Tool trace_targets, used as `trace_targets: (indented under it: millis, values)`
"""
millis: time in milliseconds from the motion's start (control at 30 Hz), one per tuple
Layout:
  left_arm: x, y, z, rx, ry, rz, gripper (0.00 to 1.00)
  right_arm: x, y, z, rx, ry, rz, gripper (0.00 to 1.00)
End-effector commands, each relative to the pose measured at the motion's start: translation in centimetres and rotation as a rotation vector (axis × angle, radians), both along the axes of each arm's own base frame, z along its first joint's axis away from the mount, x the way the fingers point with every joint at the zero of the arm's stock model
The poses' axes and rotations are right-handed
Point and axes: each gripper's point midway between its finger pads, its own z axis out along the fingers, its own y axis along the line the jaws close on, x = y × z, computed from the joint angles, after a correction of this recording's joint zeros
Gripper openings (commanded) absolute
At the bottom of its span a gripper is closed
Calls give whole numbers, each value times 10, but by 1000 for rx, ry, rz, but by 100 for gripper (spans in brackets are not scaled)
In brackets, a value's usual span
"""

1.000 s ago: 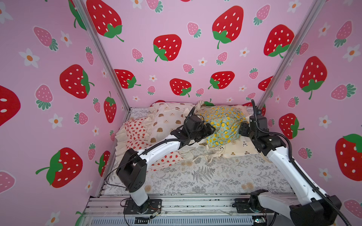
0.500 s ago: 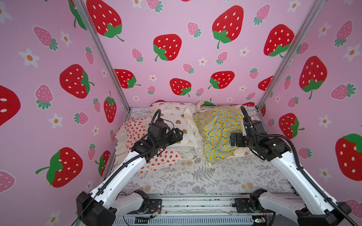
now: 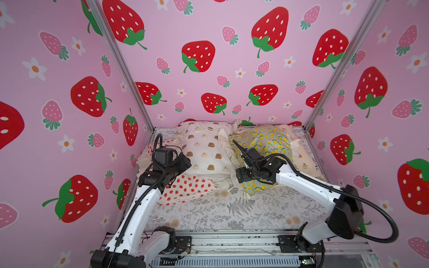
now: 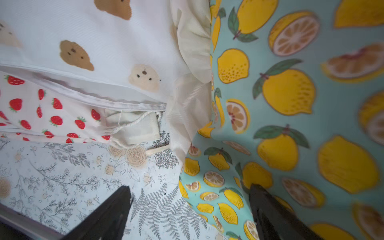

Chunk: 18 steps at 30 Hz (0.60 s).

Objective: Zip up pillowcases
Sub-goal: Adjust the pillowcase on the pillowcase.

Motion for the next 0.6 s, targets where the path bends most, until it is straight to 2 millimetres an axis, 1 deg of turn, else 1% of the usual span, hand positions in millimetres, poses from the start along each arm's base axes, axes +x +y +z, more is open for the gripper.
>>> trace_targets:
  millis: [0,67,100,167,233,300,333,400,433,500,567]
  values:
    - [5,5,-13,-89,6,7,83,19,5,-1,20,-32,-45,86]
    - [10,17,-22,-122,25,52,82,31,-10,-18,-23,-12,-93,82]
    - [13,21,-26,-135,34,63,82,37,-21,-26,-54,-10,-119,79]
    - [19,28,-34,-149,48,81,81,49,-48,-36,-125,-33,-175,75]
    - [22,40,-46,-182,65,133,78,62,-75,-40,-180,-53,-223,72]
    - [29,47,-54,-232,52,165,76,74,-99,-41,-204,-49,-269,70]
    - [32,48,-57,-250,48,172,75,81,-114,-41,-212,-48,-304,69]
    - [41,45,-62,-272,36,154,73,92,-135,-37,-226,-68,-343,68]
    - [44,43,-65,-285,48,144,72,97,-143,-33,-232,-82,-358,68]
    - [48,42,-74,-299,75,141,69,103,-151,-28,-248,-105,-367,68]
    - [53,40,-76,-323,50,140,64,106,-146,-32,-236,-109,-338,68]
